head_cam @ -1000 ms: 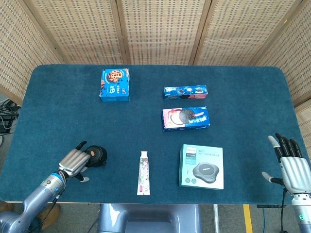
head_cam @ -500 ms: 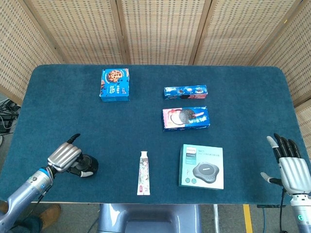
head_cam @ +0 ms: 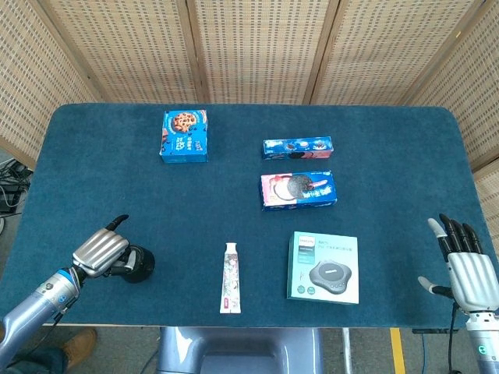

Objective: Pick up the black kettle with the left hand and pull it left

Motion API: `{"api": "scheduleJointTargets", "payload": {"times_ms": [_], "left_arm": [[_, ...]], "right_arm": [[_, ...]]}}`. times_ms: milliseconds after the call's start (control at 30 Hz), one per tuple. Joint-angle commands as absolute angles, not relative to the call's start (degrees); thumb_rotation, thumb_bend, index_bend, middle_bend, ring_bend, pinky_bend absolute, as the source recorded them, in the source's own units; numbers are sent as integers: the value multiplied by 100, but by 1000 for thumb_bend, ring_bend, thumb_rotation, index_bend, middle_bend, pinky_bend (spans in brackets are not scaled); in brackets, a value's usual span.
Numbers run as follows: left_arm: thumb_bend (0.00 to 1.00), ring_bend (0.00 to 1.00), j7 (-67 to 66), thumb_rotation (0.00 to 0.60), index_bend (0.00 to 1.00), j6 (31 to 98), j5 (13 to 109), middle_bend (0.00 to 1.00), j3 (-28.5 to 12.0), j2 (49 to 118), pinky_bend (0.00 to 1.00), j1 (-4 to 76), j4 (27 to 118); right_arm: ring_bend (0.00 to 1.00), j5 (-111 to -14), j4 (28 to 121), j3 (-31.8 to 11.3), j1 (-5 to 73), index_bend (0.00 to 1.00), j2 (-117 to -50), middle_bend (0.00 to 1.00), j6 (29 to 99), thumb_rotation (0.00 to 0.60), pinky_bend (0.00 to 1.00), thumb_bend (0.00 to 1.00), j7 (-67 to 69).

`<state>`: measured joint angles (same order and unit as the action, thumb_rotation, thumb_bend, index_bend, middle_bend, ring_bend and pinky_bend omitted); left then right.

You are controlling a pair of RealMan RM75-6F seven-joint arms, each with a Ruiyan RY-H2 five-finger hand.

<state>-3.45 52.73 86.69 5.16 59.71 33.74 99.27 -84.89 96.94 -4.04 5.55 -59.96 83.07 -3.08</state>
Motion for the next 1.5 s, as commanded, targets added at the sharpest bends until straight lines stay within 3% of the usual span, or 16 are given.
{"api": "scheduleJointTargets", "payload": {"times_ms": [33,133,200,267,667,1133,1500], "left_arm": [[1000,725,-381,185,1000,5290,8691,1000,505,5956,2,3367,9927],[1000,727,-448,176,1000,5304,8692,1000,490,5941,125,3357,9927],[1000,730,-503,152,1000,5347,8710,1000,474,5960,302,3341,9903],[1000,734,-540,128,1000,5398,8736,1000,462,5991,391,3319,9868],[1000,755,-810,117,1000,5390,8692,1000,445,6114,795,3259,9696],[1000,762,-862,117,1000,5359,8674,1000,407,6133,834,3257,9642],[1000,762,-511,123,1000,5524,8924,1000,102,6160,834,3478,9329]], "right_arm": [[0,-8492,9697,-404,553,0,-5993,0,8310,600,0,0,-306],[0,-8495,9700,-403,551,0,-5990,0,8314,600,0,0,-305],[0,-8496,9700,-402,551,0,-5991,0,8314,600,0,0,-308],[0,-8495,9697,-403,551,0,-5992,0,8314,600,0,0,-310],[0,-8495,9691,-399,554,0,-5995,0,8304,600,0,0,-305],[0,-8493,9697,-400,553,0,-5991,0,8306,600,0,0,-300],[0,-8496,9703,-402,552,0,-5992,0,8312,600,0,0,-303]]}}
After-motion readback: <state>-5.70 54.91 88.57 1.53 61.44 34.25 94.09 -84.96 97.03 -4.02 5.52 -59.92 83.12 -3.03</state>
